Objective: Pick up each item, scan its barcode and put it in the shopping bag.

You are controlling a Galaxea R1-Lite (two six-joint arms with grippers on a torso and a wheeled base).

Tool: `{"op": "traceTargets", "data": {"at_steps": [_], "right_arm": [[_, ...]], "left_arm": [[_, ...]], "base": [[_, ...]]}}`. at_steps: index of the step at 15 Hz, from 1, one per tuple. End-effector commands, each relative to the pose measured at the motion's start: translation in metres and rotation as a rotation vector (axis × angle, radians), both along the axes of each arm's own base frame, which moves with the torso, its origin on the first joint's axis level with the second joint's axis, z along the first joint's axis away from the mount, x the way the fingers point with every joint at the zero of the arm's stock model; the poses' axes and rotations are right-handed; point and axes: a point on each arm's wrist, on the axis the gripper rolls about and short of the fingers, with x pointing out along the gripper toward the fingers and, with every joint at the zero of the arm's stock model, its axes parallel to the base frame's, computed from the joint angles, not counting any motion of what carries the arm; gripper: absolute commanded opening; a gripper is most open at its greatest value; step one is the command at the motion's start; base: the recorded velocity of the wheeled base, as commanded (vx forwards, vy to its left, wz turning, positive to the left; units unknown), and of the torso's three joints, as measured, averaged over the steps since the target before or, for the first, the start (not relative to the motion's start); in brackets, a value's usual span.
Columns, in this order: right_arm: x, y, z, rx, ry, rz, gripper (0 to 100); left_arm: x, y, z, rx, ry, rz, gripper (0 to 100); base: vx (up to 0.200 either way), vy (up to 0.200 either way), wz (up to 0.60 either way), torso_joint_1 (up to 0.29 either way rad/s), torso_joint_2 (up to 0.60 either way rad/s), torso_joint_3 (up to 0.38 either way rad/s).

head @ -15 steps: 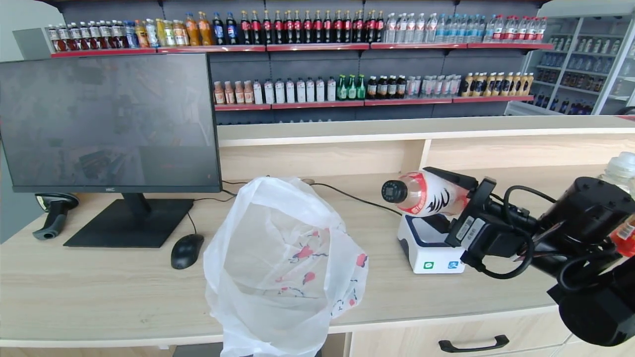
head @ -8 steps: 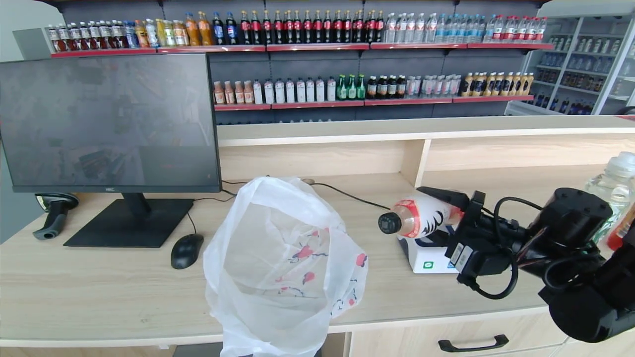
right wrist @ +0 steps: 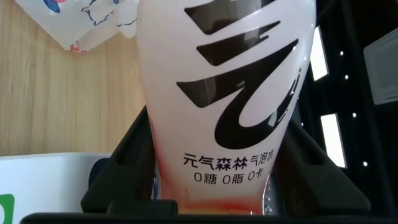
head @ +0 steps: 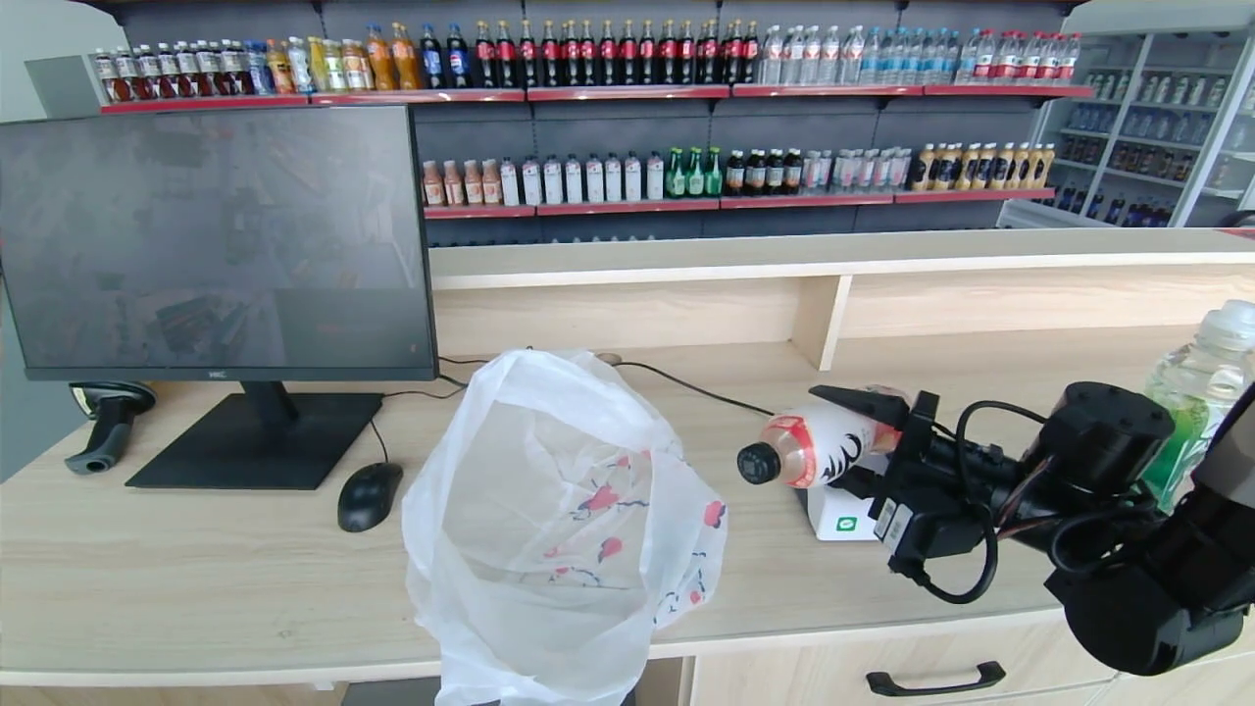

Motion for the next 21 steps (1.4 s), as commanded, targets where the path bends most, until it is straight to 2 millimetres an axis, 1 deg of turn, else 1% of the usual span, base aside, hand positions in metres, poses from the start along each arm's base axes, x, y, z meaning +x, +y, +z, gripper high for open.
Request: {"op": "traceTargets", "data": {"at_steps": [1, 12, 15, 17, 18, 19, 20, 21], "right_arm": [[0.002, 0.0, -0.004, -0.003, 0.01, 0.0, 0], [0.003, 0.001, -0.004, -0.008, -0.001, 0.013, 0], [0.0, 0.001, 0.003, 0.005, -0.01, 0.016, 0], [-0.009, 0.006, 0.022, 0.054, -0.018, 0.044, 0], [-0.012, 0.008, 0.028, 0.075, -0.016, 0.056, 0], [-0.012, 0.008, 0.028, 0.075, -0.016, 0.056, 0], [-0.027, 0.009, 0.057, 0.171, -0.007, 0.089, 0], [-0.031, 0.009, 0.065, 0.211, 0.015, 0.101, 0]], "left_arm": [[0.0, 0.0, 0.0, 0.0, -0.001, 0.0, 100], [0.0, 0.0, 0.0, 0.0, -0.001, 0.0, 100], [0.0, 0.0, 0.0, 0.0, -0.001, 0.0, 100], [0.0, 0.0, 0.0, 0.002, -0.001, 0.0, 100], [0.0, 0.0, 0.0, 0.002, -0.001, 0.0, 100], [0.0, 0.0, 0.0, 0.002, -0.001, 0.0, 100], [0.0, 0.0, 0.0, 0.004, -0.001, 0.0, 100], [0.0, 0.0, 0.0, 0.005, -0.001, 0.0, 100]], "base": [[0.0, 0.0, 0.0, 0.0, 0.0, 0.0], [0.0, 0.0, 0.0, 0.0, 0.0, 0.0], [0.0, 0.0, 0.0, 0.0, 0.0, 0.0], [0.0, 0.0, 0.0, 0.0, 0.0, 0.0], [0.0, 0.0, 0.0, 0.0, 0.0, 0.0], [0.0, 0.0, 0.0, 0.0, 0.0, 0.0], [0.0, 0.0, 0.0, 0.0, 0.0, 0.0], [0.0, 0.0, 0.0, 0.0, 0.0, 0.0]]}}
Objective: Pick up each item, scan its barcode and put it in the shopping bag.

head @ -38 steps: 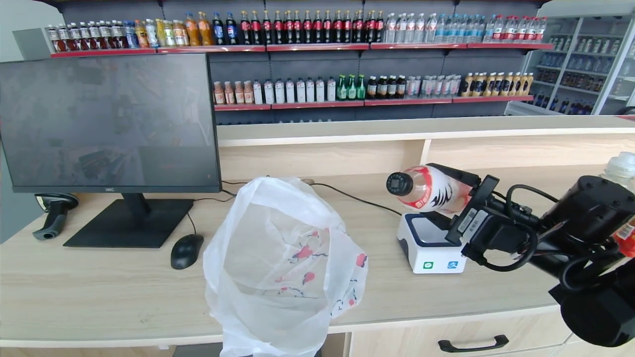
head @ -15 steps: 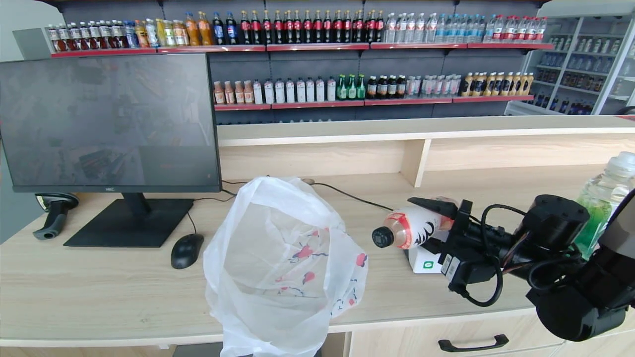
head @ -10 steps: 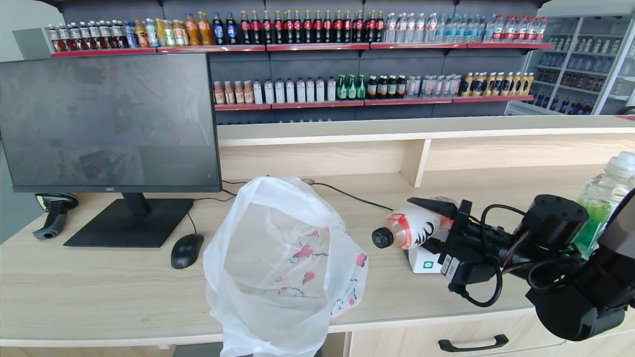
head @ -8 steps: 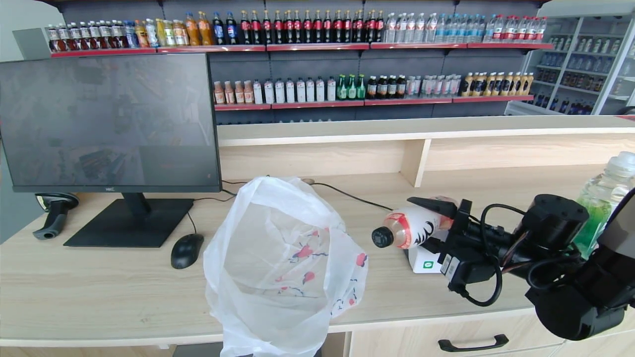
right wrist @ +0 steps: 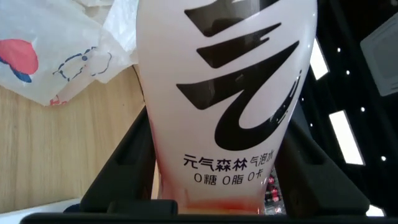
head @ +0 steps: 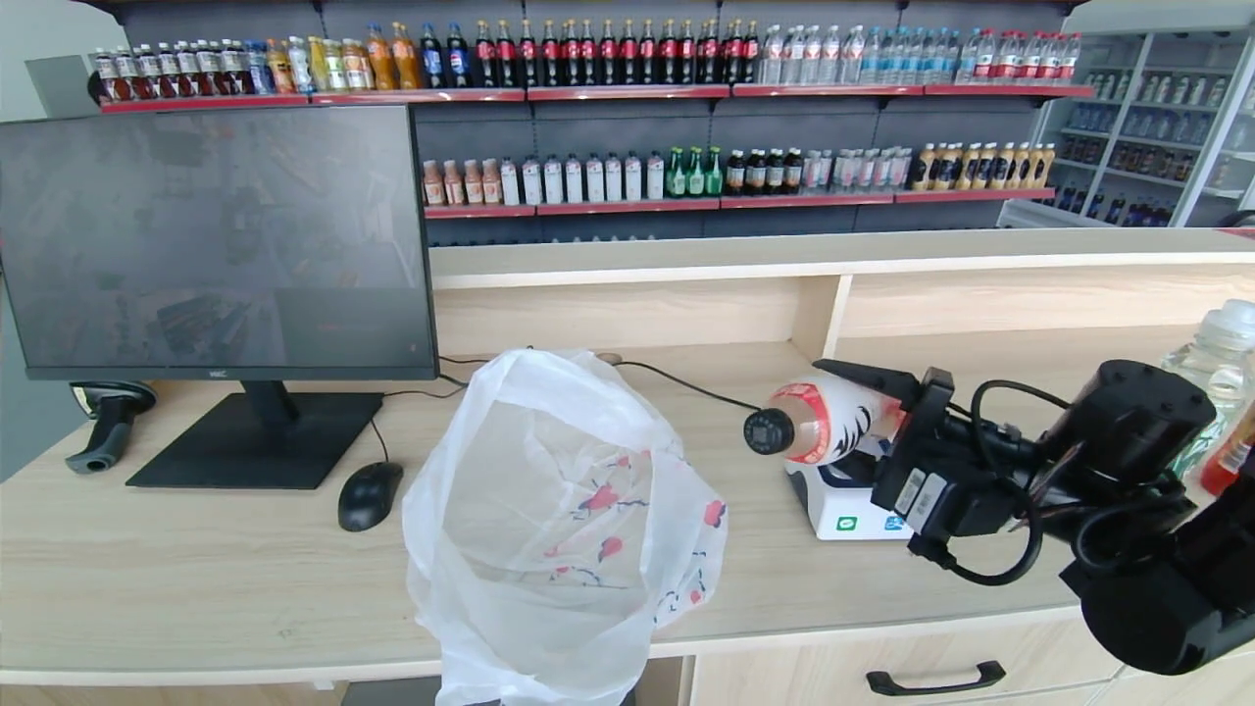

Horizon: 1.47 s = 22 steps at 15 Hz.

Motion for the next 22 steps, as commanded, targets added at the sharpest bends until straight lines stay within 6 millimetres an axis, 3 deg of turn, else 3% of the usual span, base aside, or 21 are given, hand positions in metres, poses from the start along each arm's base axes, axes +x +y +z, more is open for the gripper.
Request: {"op": "traceTargets", "data": {"at_steps": [1, 3, 6, 11, 16, 20, 22], "right_arm": [[-0.021, 0.0, 0.039, 0.1, -0.029, 0.036, 0], [-0.036, -0.002, 0.062, 0.192, -0.009, 0.055, 0], [-0.056, -0.001, 0.069, 0.307, 0.072, 0.013, 0], [-0.08, -0.007, 0.098, 0.575, 0.162, -0.023, 0], [-0.096, -0.013, 0.078, 0.789, 0.418, -0.075, 0], [-0.087, -0.013, 0.067, 1.055, 0.58, -0.18, 0], [-0.091, -0.012, 0.057, 1.093, 0.621, -0.23, 0]], "left_arm": [[0.0, 0.0, 0.0, 0.001, -0.001, 0.0, 100], [0.0, 0.0, 0.0, 0.003, -0.001, 0.0, 100], [0.0, 0.0, 0.0, 0.003, -0.001, 0.0, 100], [0.0, 0.0, 0.0, 0.004, -0.001, 0.0, 100], [0.0, 0.0, 0.0, 0.004, -0.001, 0.0, 100], [0.0, 0.0, 0.0, 0.003, -0.001, 0.0, 100], [0.0, 0.0, 0.0, 0.003, -0.001, 0.0, 100]], "base": [[0.0, 0.0, 0.0, 0.0, 0.0, 0.0], [0.0, 0.0, 0.0, 0.0, 0.0, 0.0], [0.0, 0.0, 0.0, 0.0, 0.0, 0.0], [0.0, 0.0, 0.0, 0.0, 0.0, 0.0], [0.0, 0.0, 0.0, 0.0, 0.0, 0.0], [0.0, 0.0, 0.0, 0.0, 0.0, 0.0], [0.0, 0.0, 0.0, 0.0, 0.0, 0.0]]}}
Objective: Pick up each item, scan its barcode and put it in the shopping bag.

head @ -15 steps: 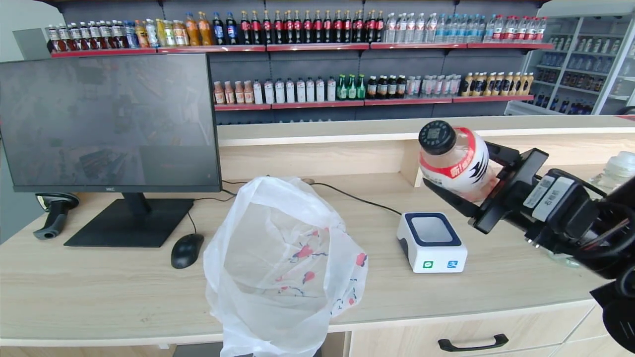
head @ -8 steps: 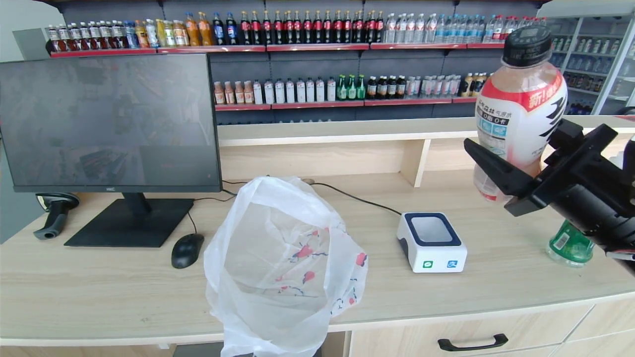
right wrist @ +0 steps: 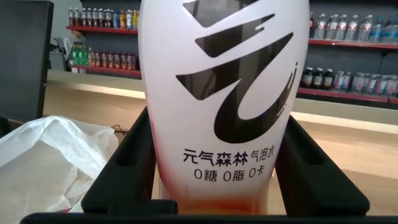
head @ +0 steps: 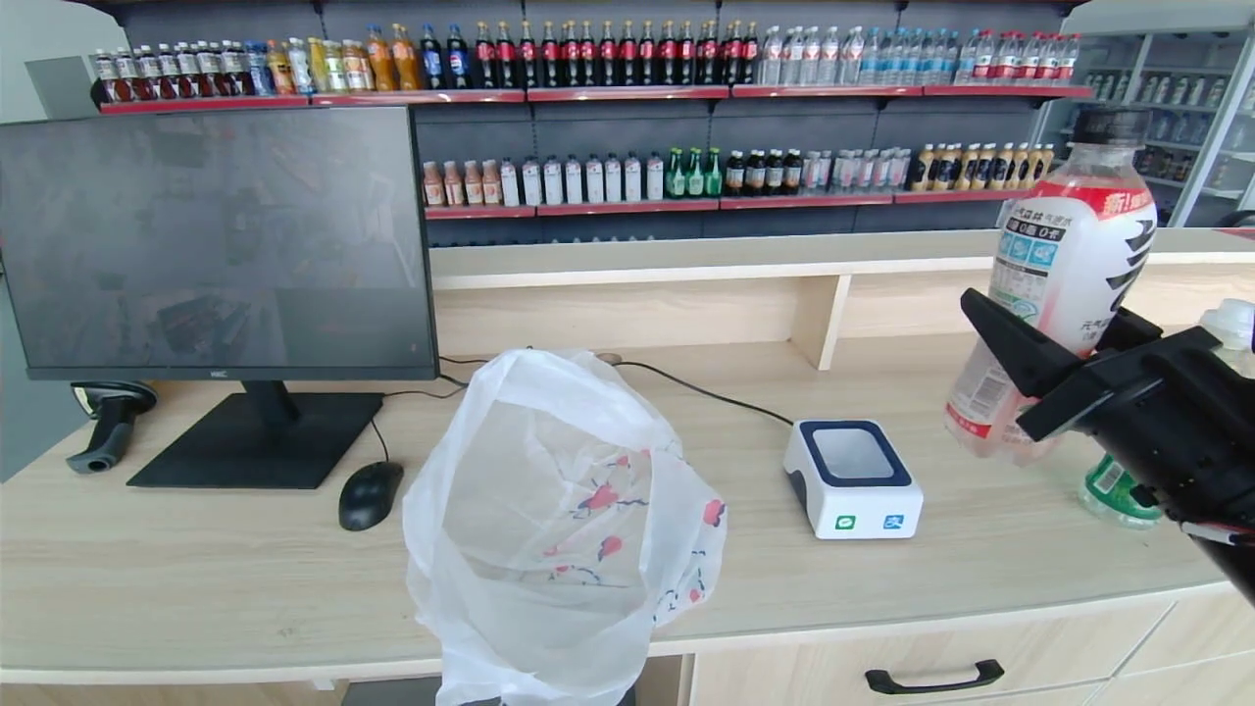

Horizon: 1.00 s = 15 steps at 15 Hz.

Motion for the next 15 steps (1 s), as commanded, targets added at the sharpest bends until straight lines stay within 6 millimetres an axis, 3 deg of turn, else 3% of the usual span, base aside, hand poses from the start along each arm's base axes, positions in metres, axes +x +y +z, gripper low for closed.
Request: {"op": "traceTargets", "data": {"at_steps": [1, 5, 10, 15], "right_arm": [[0.0018, 0.004, -0.0074, -0.006, 0.032, 0.011, 0], [-0.0002, 0.0109, -0.0118, -0.002, 0.055, 0.045, 0], [0.0014, 0.0111, -0.0141, 0.039, 0.082, 0.043, 0], [0.0026, 0.0116, -0.0161, 0.039, 0.092, 0.043, 0]], "left_arm": [[0.0, 0.0, 0.0, 0.0, -0.001, 0.0, 100], [0.0, 0.0, -0.0003, -0.002, 0.002, 0.0, 100], [0.0, 0.0, 0.0, -0.002, -0.001, 0.0, 100], [0.0, 0.0, 0.0, -0.002, -0.001, 0.0, 100]], "base": [[0.0, 0.0, 0.0, 0.0, 0.0, 0.0], [-0.2, 0.0, 0.0, 0.005, 0.0, 0.002], [0.0, 0.0, 0.0, 0.0, 0.0, 0.0], [0.0, 0.2, 0.0, 0.008, 0.01, 0.002]]}}
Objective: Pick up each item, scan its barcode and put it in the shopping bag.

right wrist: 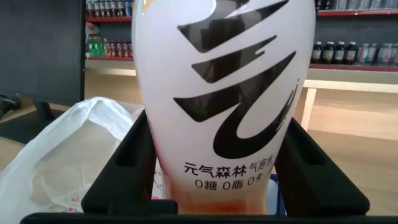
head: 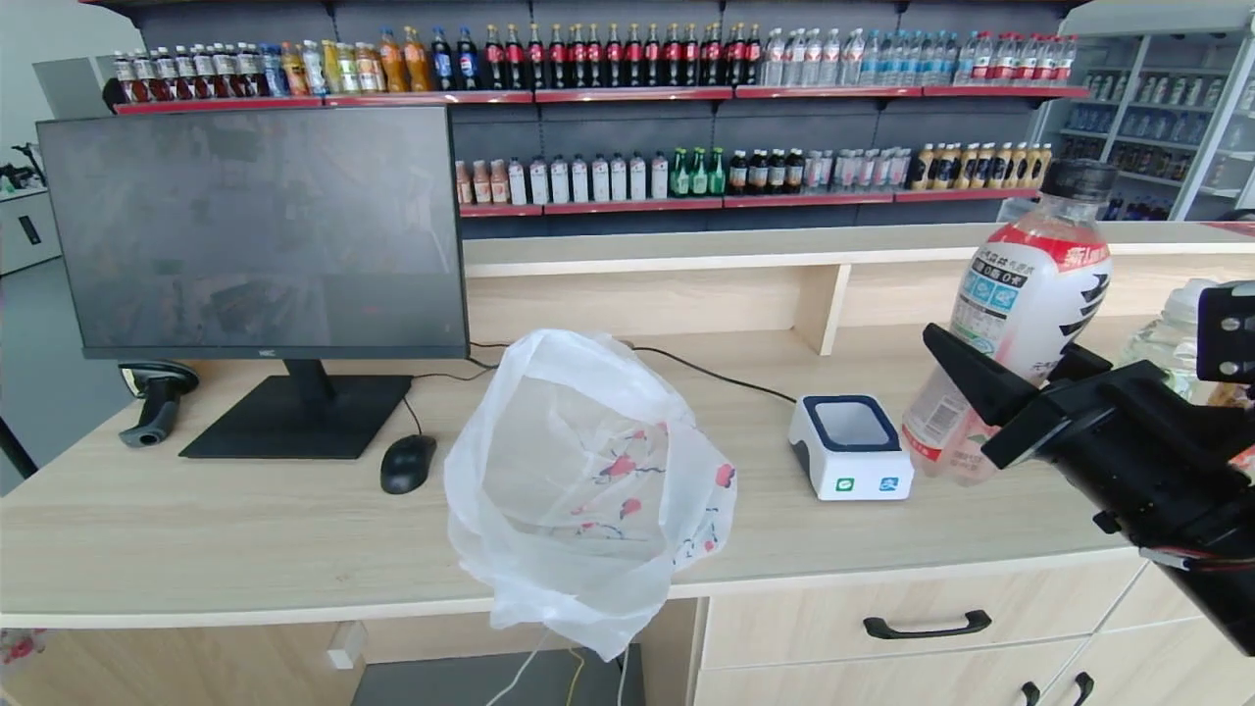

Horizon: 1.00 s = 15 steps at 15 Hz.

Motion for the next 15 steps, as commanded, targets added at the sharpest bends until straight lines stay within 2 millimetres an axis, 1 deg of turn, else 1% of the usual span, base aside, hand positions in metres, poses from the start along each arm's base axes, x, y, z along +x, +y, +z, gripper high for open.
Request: {"op": "traceTargets", "data": {"at_steps": [1, 5, 11, 15], "right_arm": [[0.0027, 0.0012, -0.0035, -0.007, 0.014, 0.0, 0], [0.0032, 0.0011, -0.0045, -0.009, 0.018, 0.0, 0], [0.0031, 0.0014, -0.0095, -0.018, 0.039, 0.001, 0], [0.0061, 0.0027, -0.0103, -0.019, 0.042, 0.003, 0]], "left_arm": [[0.0, 0.0, 0.0001, 0.0, -0.001, 0.0, 100], [0.0, 0.0, 0.0001, 0.0, -0.001, 0.0, 100], [0.0, 0.0, 0.0001, 0.0, -0.001, 0.0, 100], [0.0, 0.0, 0.0001, 0.0, -0.001, 0.0, 100]], "base": [[0.0, 0.2, 0.0, 0.012, 0.0, -0.002], [0.0, 0.2, 0.0, 0.0, 0.0, 0.002], [0.0, 0.0, 0.0, 0.0, 0.0, 0.0], [0.0, 0.0, 0.6, 0.0, 0.0, 0.004]]}}
